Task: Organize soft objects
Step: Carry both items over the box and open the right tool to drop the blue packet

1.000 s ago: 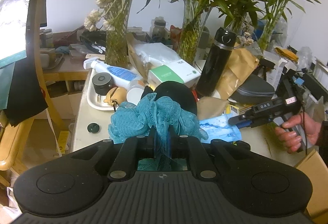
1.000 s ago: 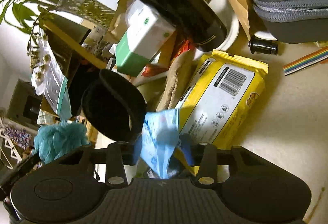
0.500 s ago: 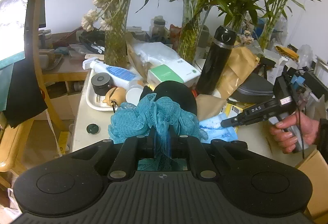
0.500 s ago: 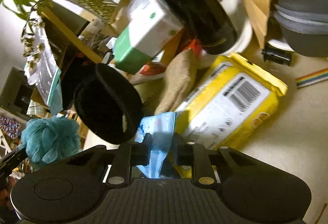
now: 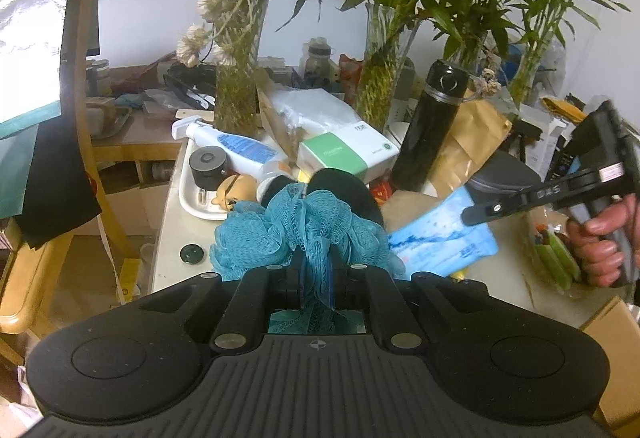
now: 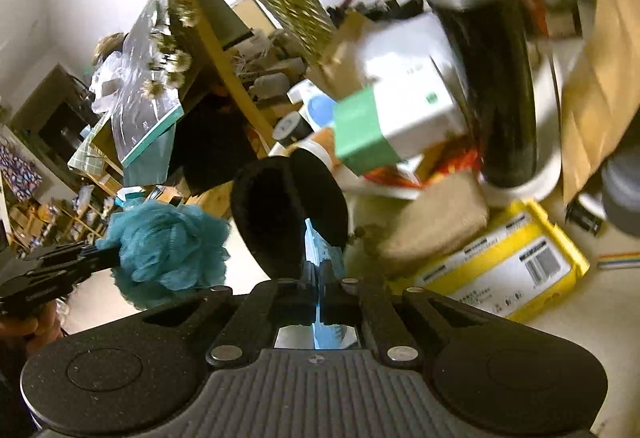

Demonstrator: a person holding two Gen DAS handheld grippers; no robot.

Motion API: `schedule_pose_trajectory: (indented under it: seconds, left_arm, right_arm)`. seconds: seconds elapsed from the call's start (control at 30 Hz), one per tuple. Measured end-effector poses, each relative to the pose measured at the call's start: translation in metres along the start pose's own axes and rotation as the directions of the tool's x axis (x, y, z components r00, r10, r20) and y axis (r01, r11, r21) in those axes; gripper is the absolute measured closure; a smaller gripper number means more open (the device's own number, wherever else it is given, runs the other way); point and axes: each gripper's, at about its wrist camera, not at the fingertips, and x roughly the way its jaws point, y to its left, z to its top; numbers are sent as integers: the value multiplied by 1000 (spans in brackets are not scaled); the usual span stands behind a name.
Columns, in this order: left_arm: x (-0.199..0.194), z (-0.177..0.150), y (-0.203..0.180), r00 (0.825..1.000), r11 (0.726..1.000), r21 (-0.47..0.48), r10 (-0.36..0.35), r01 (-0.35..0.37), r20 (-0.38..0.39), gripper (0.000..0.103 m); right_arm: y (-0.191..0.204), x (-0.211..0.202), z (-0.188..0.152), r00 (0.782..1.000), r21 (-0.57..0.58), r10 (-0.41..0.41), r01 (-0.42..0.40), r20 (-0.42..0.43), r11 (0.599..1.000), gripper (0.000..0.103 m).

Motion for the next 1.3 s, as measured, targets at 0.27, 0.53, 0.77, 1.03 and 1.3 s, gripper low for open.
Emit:
schedule_pose_trajectory:
  seconds: [0.27, 0.53, 0.77, 1.03, 1.3]
  left_arm:
    - [-14, 0, -4, 1000, 1000, 13, -7, 6, 27, 93]
    - [-41, 13, -9, 997, 1000, 14, 11, -12, 71, 93]
    - [-83, 27, -26, 995, 999, 46, 10, -15, 94, 93]
    - [-133, 34, -54, 993, 995, 96, -14, 3, 119, 93]
    - [-177, 30, -81, 991, 990, 134, -64, 48, 119, 93]
  right_arm:
    - [54, -39, 12, 991, -114, -131, 134, 35, 984, 99]
    - [90, -88, 6, 951, -205, -296, 308, 90, 929, 100]
    - [121, -124, -6, 913, -227, -386, 407, 130, 885, 100]
    - [157, -176, -17, 900, -229, -397, 431, 183, 873, 100]
    - [200, -228, -39, 924, -245, -326, 369, 198, 897, 100]
